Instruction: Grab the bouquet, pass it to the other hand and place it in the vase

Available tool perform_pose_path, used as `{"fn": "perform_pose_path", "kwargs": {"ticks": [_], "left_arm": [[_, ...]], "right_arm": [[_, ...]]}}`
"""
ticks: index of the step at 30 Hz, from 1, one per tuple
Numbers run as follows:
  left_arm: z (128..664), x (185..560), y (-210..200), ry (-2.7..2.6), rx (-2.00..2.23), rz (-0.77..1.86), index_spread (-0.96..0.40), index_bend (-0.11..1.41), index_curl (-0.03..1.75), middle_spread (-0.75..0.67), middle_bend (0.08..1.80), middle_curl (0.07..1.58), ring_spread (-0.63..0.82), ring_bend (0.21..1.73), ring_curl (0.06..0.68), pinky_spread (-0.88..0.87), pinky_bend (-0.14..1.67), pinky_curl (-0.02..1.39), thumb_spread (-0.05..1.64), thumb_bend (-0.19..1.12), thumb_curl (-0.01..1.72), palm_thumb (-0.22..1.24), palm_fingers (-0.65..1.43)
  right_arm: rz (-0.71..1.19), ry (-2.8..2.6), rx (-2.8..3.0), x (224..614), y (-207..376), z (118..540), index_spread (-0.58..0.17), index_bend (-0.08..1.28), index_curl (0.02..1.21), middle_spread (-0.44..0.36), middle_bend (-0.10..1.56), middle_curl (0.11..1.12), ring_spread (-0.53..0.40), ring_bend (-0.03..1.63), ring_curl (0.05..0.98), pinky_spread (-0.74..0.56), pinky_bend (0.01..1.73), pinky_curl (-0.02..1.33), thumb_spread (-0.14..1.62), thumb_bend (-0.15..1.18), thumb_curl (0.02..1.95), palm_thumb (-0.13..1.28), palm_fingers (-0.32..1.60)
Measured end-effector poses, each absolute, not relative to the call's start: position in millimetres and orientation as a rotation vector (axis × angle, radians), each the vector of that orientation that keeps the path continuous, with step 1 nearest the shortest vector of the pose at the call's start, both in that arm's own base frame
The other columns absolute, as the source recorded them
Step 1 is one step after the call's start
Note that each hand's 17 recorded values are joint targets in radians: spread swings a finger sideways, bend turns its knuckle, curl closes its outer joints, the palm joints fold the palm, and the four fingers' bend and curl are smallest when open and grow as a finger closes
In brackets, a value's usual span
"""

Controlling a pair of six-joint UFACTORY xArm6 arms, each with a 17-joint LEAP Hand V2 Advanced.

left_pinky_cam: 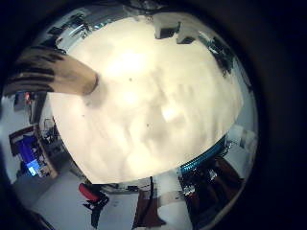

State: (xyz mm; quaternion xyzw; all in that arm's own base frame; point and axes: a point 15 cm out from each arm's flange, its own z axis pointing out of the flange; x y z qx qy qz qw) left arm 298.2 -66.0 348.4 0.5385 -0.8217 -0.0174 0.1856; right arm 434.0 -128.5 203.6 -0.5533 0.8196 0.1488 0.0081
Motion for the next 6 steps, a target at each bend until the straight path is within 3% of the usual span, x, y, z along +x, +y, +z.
{"fn": "perform_pose_path", "kwargs": {"ticks": [6], "left_arm": [[345.9, 303.5, -66.8, -2.302, 1.540, -0.082, 0.09, 0.18, 0.34, 0.25, 0.18, 0.30, 0.48, 0.42, 0.201, 0.40, 0.21, 0.32, 1.00, -0.03, 0.31, 0.41, 0.16]], "right_arm": [[0.465, 2.562, -1.729, 434.0, -128.5, 203.6, -0.351, 0.91, 1.11, -0.188, 1.23, 0.90, -0.209, 1.41, 0.678, -0.21, 1.26, 0.93, 0.93, 0.02, 0.71, 1.24, 1.10]]}}
